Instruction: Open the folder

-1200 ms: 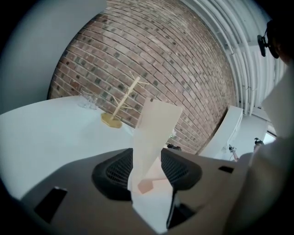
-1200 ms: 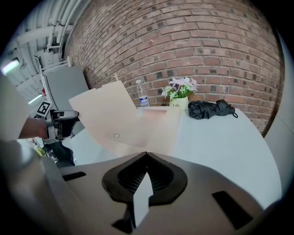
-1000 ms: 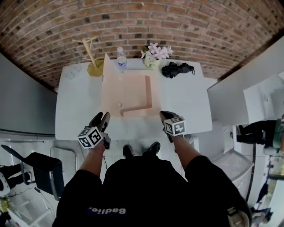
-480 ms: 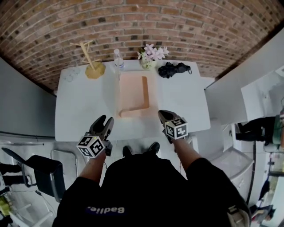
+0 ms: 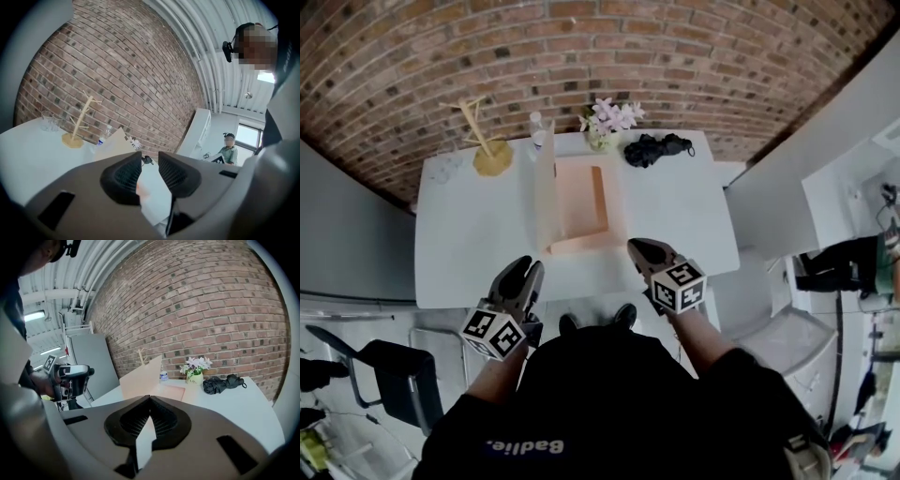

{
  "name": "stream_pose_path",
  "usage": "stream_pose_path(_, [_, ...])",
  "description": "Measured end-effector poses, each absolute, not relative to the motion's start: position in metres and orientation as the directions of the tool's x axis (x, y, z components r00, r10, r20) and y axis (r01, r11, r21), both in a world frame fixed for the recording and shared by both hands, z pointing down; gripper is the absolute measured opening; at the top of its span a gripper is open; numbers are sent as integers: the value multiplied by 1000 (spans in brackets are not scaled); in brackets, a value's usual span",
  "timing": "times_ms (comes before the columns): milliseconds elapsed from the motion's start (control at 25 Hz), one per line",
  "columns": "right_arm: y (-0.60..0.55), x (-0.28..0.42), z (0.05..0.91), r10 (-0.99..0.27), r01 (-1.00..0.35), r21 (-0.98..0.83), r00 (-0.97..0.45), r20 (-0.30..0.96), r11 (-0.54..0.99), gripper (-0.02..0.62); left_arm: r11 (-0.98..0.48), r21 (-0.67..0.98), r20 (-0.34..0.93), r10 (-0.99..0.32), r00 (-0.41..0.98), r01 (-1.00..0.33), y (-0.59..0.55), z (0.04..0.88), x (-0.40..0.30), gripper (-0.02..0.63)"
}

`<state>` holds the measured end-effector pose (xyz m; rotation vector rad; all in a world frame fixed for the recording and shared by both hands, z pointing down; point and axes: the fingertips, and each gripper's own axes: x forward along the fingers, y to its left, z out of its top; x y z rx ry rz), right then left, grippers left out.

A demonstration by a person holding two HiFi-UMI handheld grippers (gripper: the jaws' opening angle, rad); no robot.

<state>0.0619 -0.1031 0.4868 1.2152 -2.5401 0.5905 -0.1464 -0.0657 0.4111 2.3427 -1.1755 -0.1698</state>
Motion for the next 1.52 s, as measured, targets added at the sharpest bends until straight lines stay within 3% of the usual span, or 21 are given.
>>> stream_pose_path(200, [-87,60,461,-689,-771,-260,-636,346,581,28,-542,471,87,-756,648,-696,-59,386,-128,63])
stream_pose_path(840, [-50,29,387,-658,-691,-217,-723,211,689,28,-688,334,19,-679,734,-645,-35,339,-84,5])
stream_pose_path(1520, [-38,13,381,-632,-656,-198,-755,176,728,28,-725,302,34,-641,767,-619,-28,345,-69,3])
